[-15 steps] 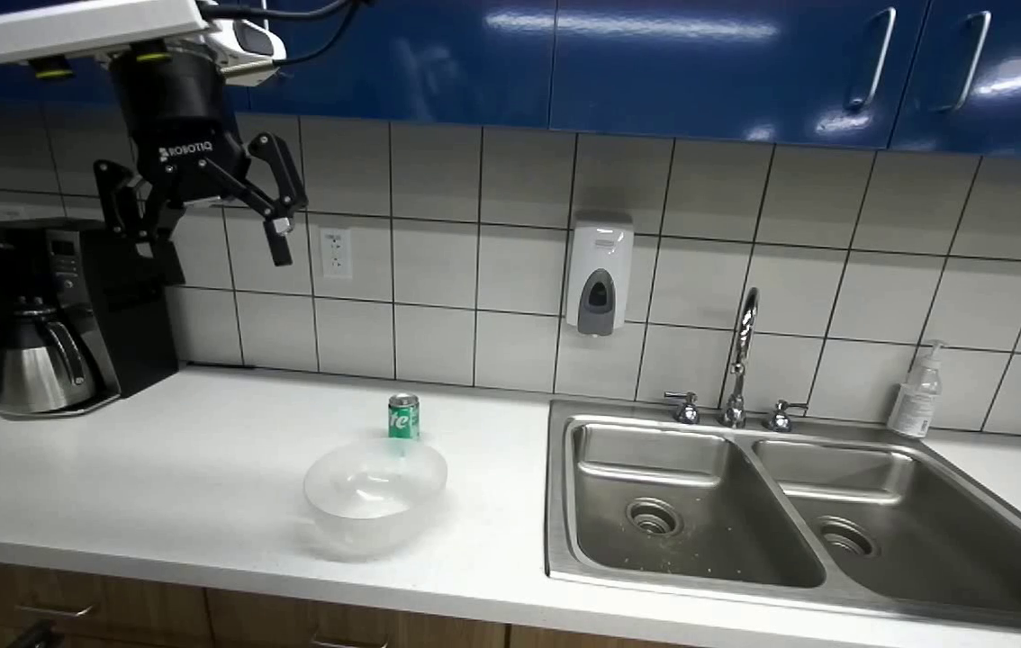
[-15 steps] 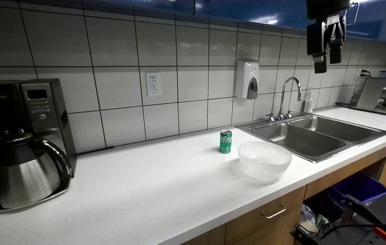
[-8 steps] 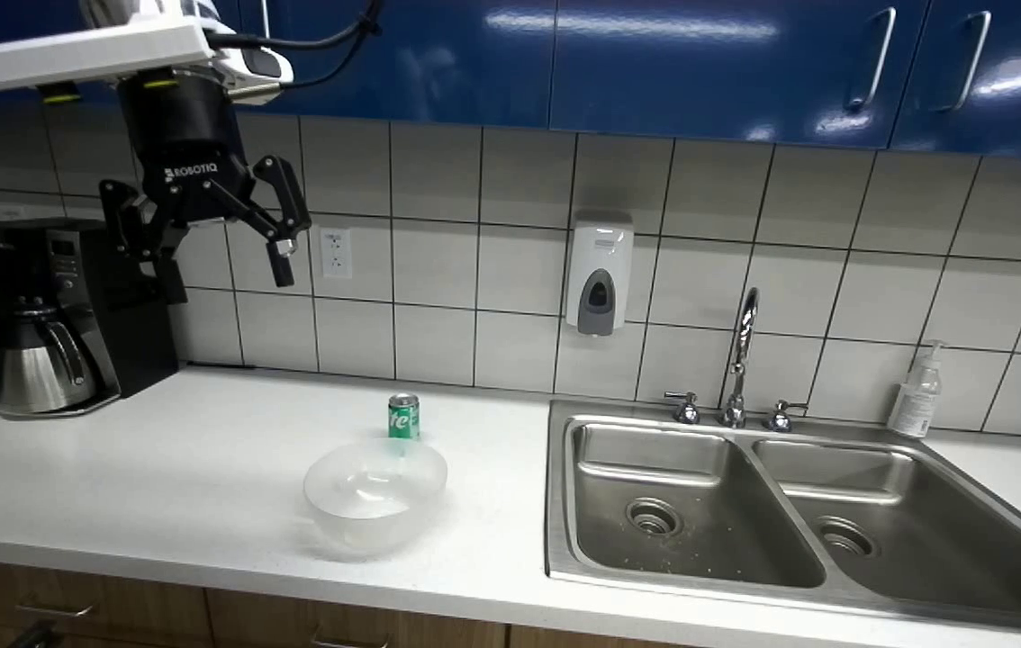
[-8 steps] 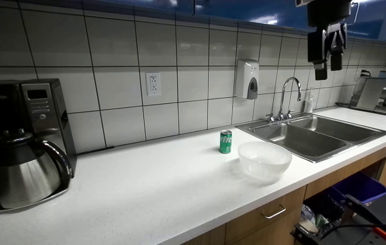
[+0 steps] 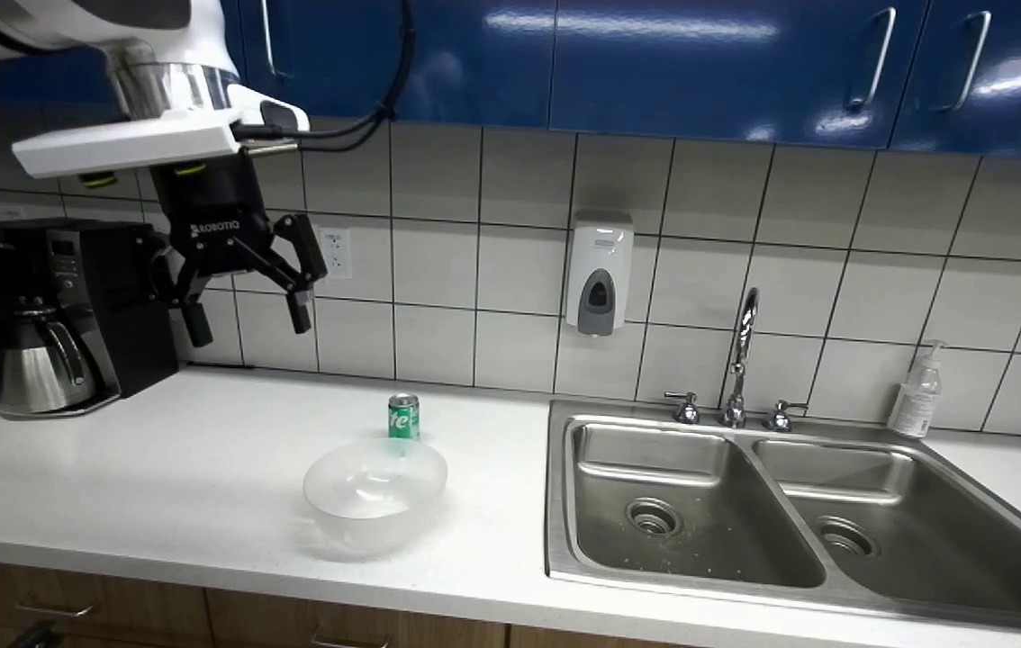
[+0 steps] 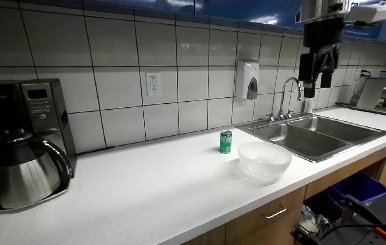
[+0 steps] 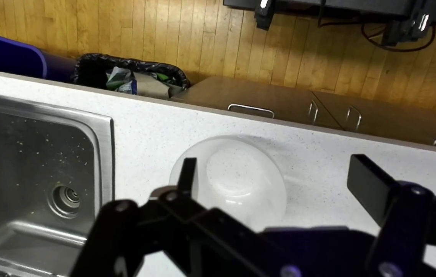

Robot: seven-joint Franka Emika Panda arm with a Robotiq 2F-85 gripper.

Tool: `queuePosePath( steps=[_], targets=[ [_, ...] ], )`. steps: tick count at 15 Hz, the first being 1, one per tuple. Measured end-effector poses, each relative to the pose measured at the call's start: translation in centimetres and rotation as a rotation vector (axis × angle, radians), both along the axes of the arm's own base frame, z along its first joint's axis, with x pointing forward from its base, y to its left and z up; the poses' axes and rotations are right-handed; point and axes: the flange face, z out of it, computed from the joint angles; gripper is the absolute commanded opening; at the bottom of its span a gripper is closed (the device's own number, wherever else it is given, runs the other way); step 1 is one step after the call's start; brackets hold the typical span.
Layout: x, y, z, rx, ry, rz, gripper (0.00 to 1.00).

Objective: Move the can from the counter to the bowl

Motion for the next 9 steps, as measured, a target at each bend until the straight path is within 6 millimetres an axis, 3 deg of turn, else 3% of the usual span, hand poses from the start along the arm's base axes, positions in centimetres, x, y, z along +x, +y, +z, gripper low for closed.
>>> queuePosePath(
  steps=[9],
  targets=[
    [3.1, -1.6, -4.6, -0.013, -0.128, -0.047, 1.0]
  ],
)
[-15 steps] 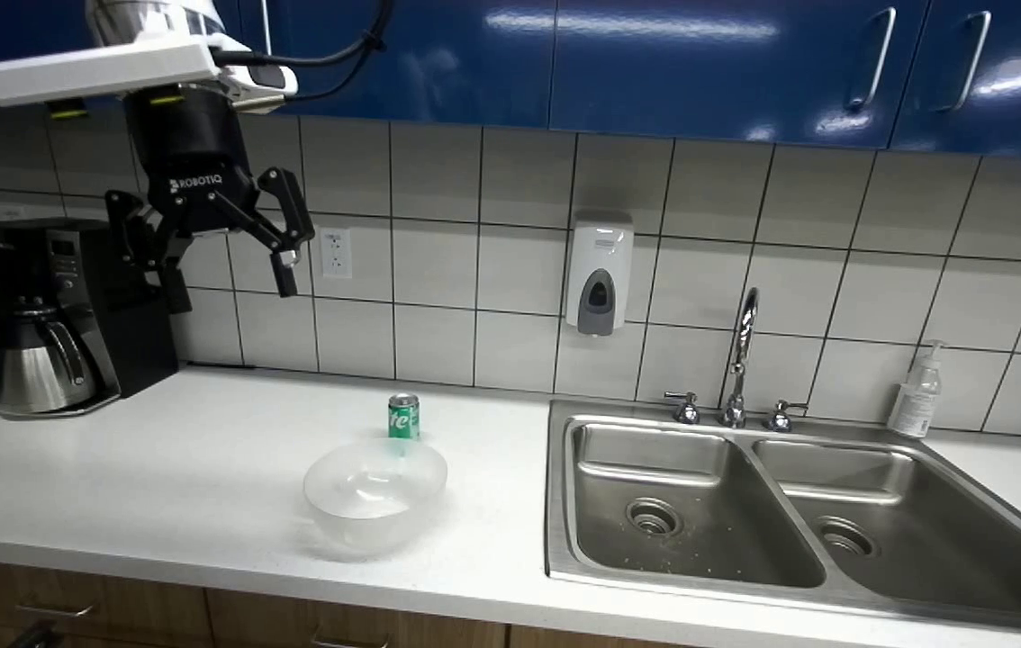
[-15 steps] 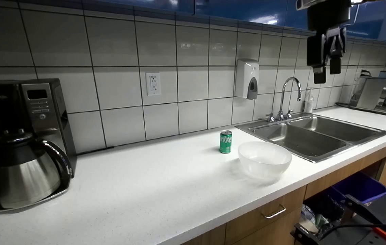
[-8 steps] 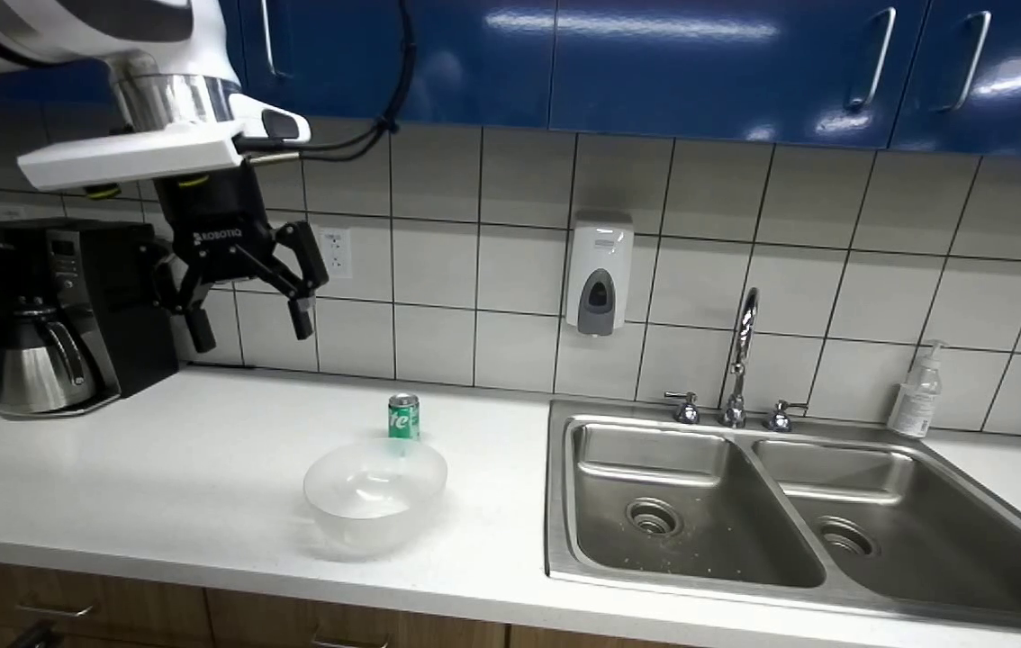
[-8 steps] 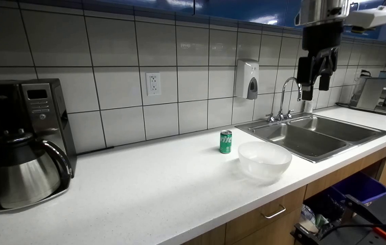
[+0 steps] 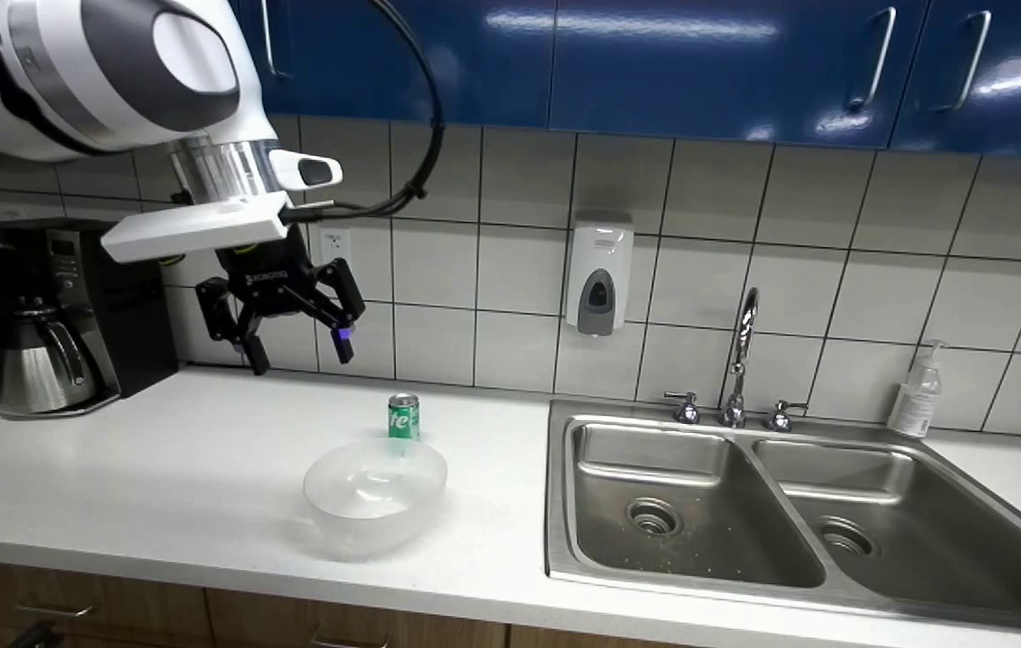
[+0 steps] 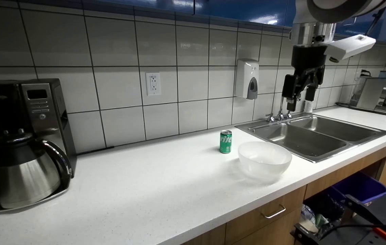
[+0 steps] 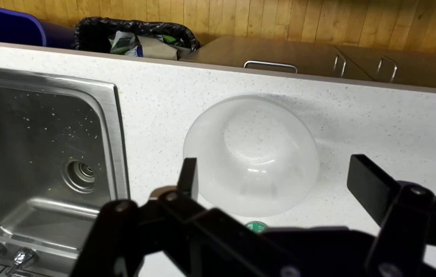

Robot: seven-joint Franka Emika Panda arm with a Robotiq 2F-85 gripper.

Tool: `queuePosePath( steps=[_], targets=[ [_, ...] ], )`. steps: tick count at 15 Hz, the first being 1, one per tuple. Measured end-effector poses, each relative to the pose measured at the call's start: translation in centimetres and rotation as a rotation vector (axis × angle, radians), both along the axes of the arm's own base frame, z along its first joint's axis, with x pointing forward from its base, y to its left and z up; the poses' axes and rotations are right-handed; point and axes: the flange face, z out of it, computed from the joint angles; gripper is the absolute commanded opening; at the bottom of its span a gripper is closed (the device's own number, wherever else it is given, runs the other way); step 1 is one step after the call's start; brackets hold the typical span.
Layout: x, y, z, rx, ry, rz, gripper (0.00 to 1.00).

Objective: Move the can from the counter to the bowl

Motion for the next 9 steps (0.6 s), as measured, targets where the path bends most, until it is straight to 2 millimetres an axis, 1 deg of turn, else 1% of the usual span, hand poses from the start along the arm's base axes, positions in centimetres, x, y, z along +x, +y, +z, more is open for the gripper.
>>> queuePosePath(
  steps=[5, 9],
  targets=[
    [1.4, -1.4, -4.0, 0.013, -0.013, -0.051, 1.0],
    [2.6, -2.0, -6.7, 0.026, -0.027, -0.076, 1.0]
  ],
)
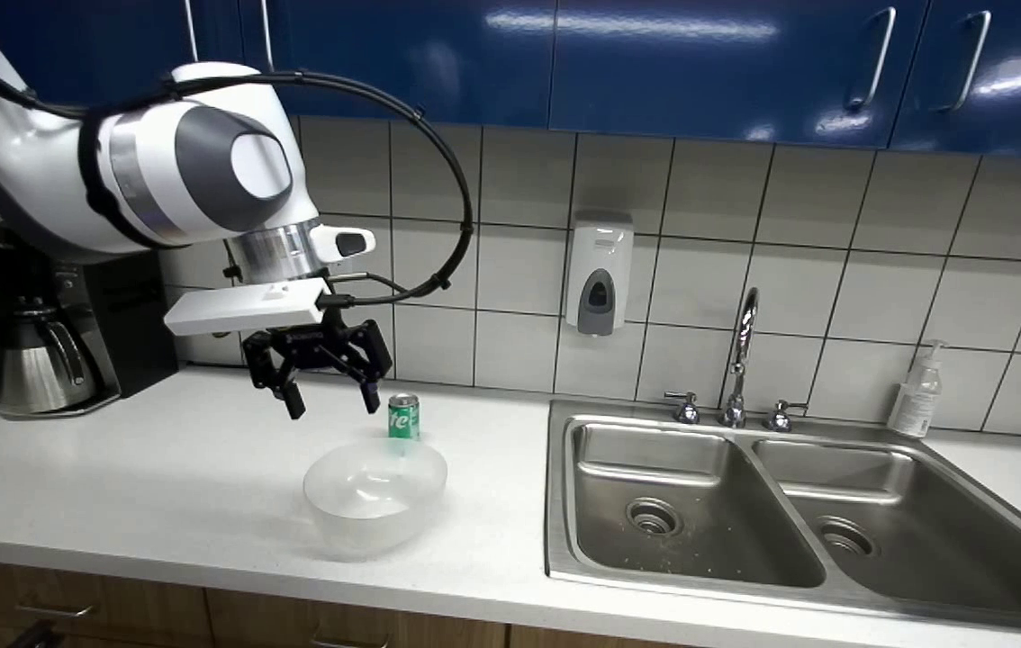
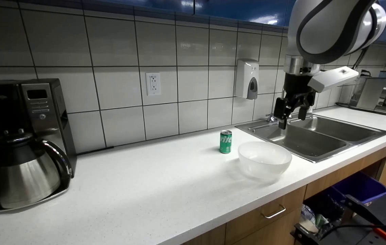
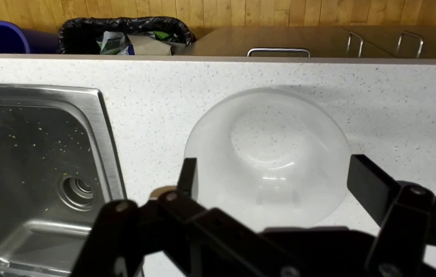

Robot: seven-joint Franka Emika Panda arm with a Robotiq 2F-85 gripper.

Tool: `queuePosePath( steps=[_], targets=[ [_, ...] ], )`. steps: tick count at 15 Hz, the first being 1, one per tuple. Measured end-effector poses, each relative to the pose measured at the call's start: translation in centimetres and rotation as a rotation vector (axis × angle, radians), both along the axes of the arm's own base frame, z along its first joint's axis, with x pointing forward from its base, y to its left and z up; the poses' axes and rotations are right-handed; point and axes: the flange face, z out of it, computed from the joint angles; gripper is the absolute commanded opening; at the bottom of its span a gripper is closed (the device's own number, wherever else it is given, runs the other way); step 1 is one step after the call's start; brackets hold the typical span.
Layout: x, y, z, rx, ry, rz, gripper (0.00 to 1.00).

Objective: Move the can from the counter to the bowl

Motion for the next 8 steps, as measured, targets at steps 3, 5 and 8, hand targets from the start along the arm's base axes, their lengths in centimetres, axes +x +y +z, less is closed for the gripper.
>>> queuePosePath(
  steps=[3, 5, 8],
  targets=[
    [1.7, -0.2, -1.2, 0.005, 0.002, -0.012, 1.0],
    [3.3, -0.3, -1.5, 0.003, 0.004, -0.016, 1.0],
    [6.1, -0.4, -2.0, -0.002, 0.002, -0.011, 1.0]
  ],
)
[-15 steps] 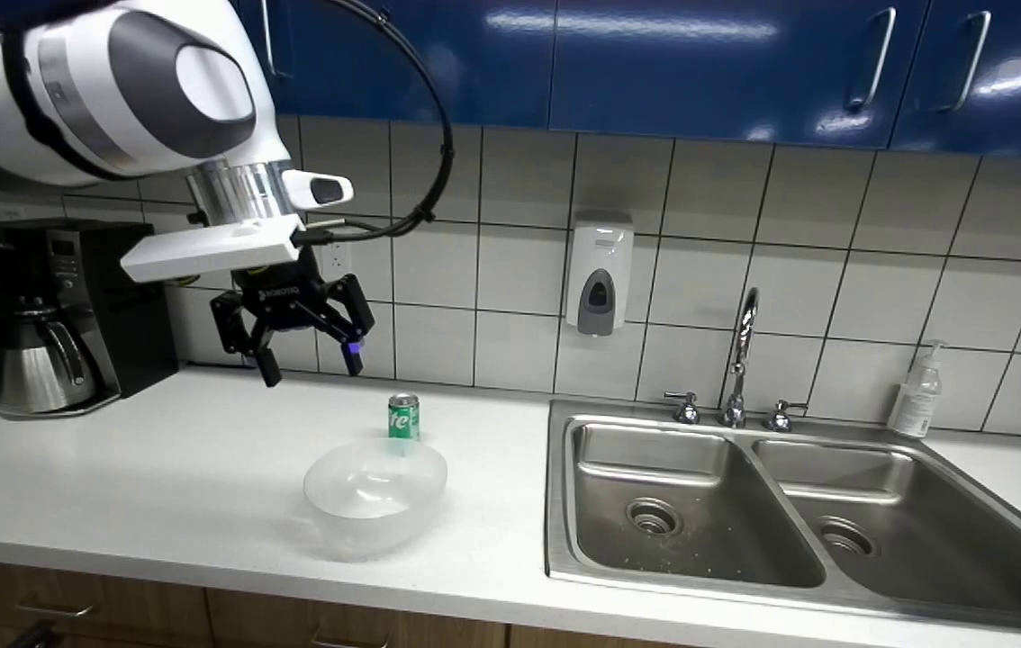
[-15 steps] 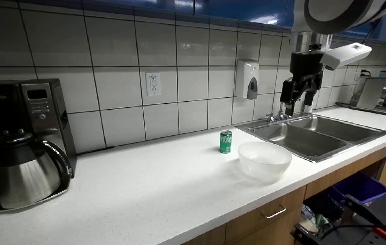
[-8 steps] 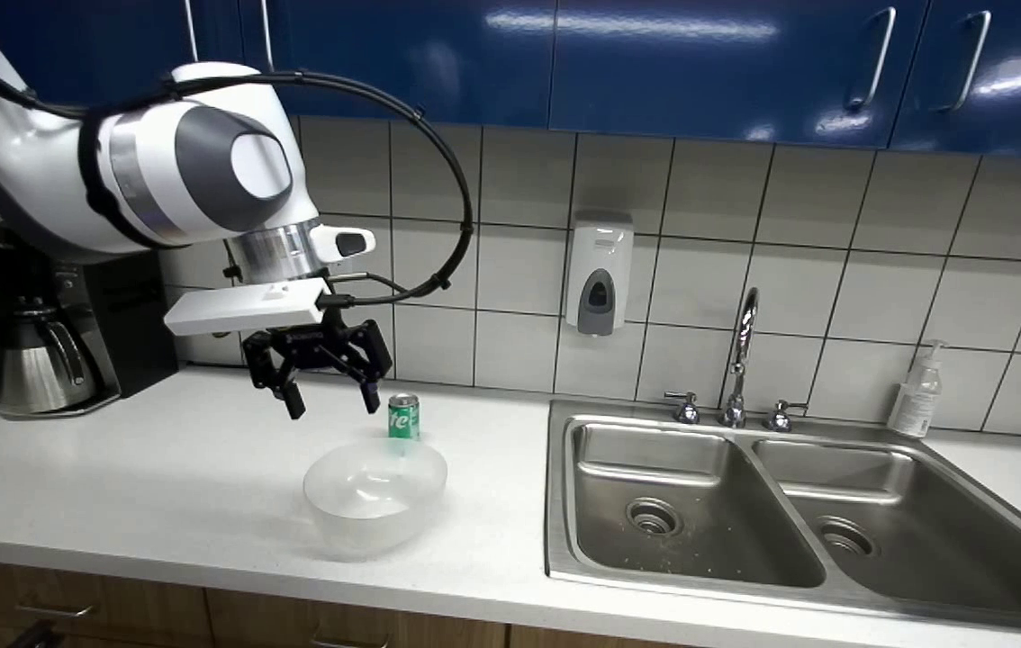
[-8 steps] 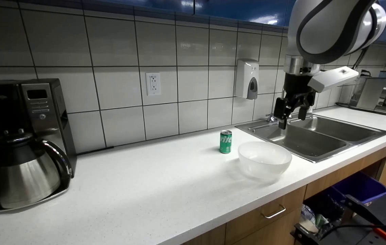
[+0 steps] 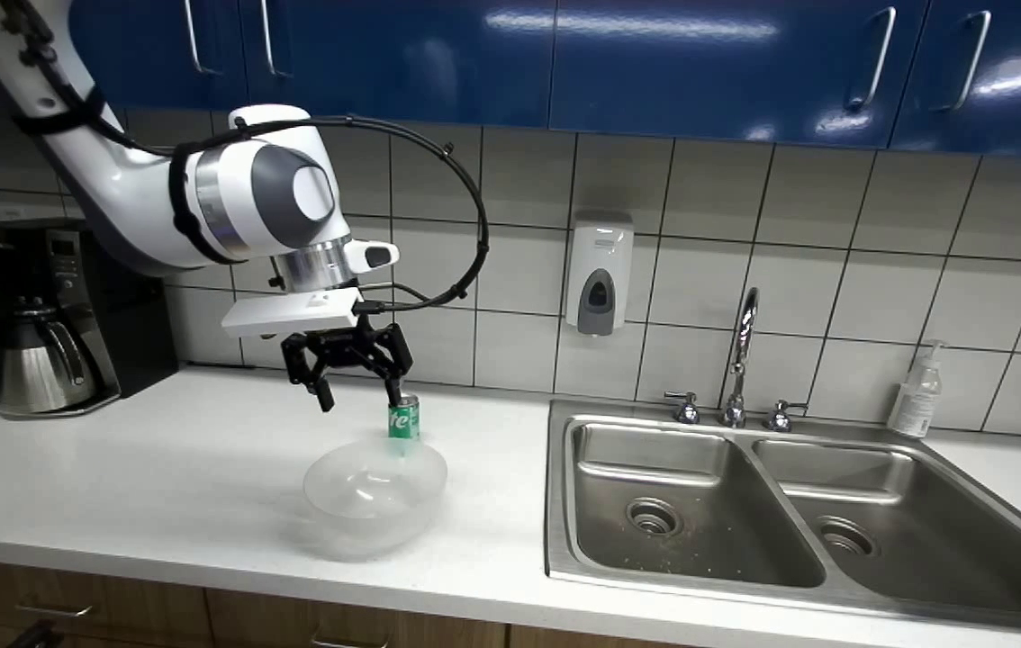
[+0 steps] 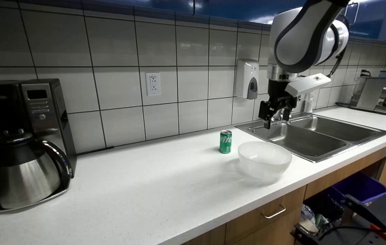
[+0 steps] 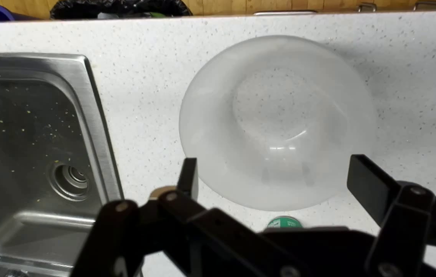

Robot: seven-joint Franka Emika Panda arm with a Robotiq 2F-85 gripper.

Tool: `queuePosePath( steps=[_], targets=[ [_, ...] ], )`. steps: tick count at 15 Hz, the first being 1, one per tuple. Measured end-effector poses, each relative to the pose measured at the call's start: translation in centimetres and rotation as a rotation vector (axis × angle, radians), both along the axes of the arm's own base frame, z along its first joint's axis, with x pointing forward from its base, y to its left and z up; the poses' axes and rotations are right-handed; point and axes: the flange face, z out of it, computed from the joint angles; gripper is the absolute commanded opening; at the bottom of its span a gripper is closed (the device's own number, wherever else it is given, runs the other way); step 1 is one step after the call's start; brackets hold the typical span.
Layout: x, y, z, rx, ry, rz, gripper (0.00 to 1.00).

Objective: Move the can from the counter to the bowl

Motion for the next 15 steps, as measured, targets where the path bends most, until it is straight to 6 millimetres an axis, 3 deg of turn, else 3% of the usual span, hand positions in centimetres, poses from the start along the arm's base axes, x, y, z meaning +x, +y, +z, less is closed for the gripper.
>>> queuePosePath(
  steps=[10, 15],
  targets=[
    [9.0, 1.3, -4.8, 0.053, 0.04, -0.053, 1.0],
    [13.0, 0.8, -6.1, 0.049, 0.054, -0.072, 1.0]
  ],
)
